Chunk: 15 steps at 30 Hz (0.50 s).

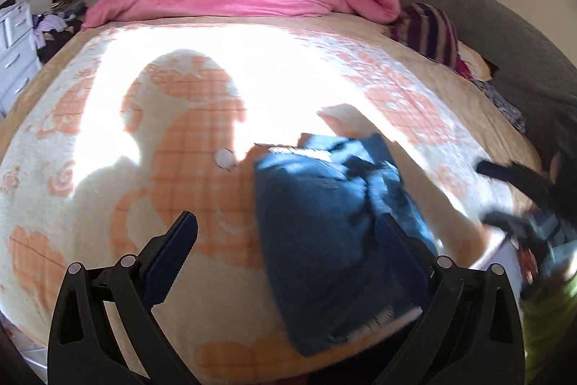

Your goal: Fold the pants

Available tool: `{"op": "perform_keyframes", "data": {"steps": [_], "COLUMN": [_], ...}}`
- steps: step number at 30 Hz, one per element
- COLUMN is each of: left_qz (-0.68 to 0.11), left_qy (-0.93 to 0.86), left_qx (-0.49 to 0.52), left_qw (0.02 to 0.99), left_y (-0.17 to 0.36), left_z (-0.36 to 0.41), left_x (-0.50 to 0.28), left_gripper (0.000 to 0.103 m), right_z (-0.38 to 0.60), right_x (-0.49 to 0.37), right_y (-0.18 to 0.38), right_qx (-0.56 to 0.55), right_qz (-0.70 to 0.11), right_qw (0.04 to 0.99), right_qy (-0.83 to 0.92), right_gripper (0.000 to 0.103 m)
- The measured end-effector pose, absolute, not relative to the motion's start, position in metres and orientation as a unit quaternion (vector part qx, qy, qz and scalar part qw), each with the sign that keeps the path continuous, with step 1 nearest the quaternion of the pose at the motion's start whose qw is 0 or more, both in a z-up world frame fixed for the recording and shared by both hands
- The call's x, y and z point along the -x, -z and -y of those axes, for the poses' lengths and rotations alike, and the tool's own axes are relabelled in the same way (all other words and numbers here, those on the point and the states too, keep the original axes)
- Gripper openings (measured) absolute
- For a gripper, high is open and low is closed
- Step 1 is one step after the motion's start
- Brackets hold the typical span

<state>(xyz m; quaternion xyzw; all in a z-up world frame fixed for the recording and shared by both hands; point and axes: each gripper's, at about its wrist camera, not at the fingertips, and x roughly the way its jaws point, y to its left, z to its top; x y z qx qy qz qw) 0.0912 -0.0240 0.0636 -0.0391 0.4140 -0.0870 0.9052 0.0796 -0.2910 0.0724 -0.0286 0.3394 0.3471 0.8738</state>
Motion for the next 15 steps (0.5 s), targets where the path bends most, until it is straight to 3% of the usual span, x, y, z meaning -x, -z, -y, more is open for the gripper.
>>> {"op": "perform_keyframes", "data": {"steps": [13, 15], "left_qz": [-0.472, -0.477], "left_qy": [0.135, 0.143], "left_qx": [0.016, 0.009], "left_qw": [0.871, 0.867], "left_y": [-0.042, -0.034], "left_z": [0.031, 0.037], "left_x": [-0.159, -0.165], "left_gripper": [0.099, 0.098], "right_z": [0.218, 0.206], "right_x": [-0.024, -0.02], "right_y": [-0.064, -0.062], "right_qx": [0.145, 0.166], "right_qz": [-0.328, -0.331], "right_qw": [0.834, 0.827], "right_qy": [-0.419, -0.423], "right_gripper": [0.084, 0.077]}}
